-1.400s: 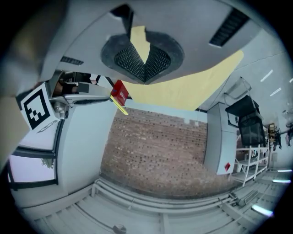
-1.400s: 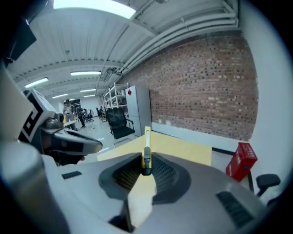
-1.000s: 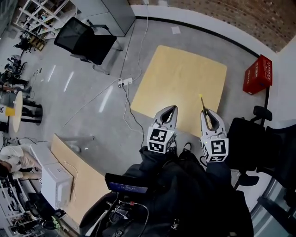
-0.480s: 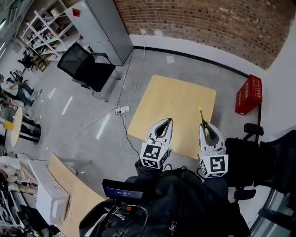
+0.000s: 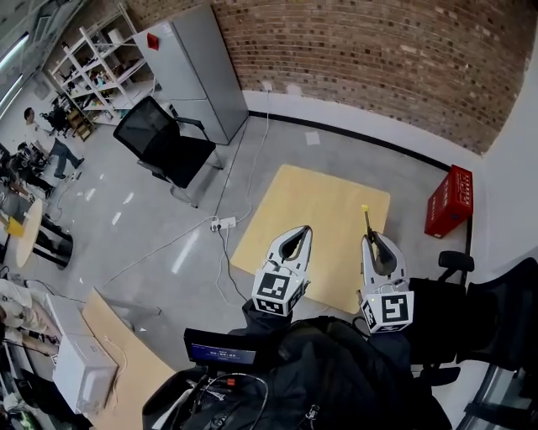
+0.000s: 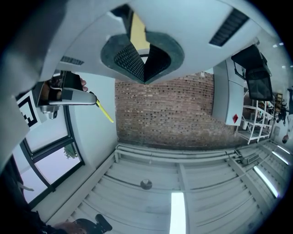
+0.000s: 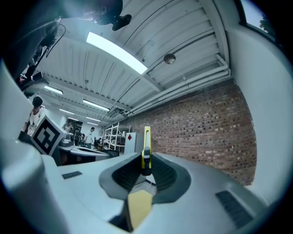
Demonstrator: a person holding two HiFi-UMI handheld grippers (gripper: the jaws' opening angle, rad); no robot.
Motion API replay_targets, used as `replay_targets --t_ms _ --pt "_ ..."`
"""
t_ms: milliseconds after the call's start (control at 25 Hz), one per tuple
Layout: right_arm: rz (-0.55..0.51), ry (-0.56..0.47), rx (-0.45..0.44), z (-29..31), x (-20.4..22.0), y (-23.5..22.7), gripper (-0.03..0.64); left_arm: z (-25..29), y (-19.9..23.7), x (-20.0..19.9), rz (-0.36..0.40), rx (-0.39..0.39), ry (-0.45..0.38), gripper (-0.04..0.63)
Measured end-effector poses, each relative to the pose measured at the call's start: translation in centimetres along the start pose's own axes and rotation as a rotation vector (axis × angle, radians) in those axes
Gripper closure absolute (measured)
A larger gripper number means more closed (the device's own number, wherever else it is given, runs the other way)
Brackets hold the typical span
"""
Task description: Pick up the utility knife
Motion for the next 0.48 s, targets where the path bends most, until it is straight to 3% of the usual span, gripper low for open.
replay_targets --t_ms 480 --pt "-0.023 -0.055 -0.01 0.6 -1.5 0.1 0.549 -0.2 0.6 -1.8 0.031 -0.017 -0.049 0.594"
Point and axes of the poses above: the fingertips, and each gripper's own axes: z forward along the fingers, y to its left, x out of its underside, the point moved 8 cm from there along -z, backward along the fingers, and after that the axes turned 6 degrees about y, right-handed, at the moved point
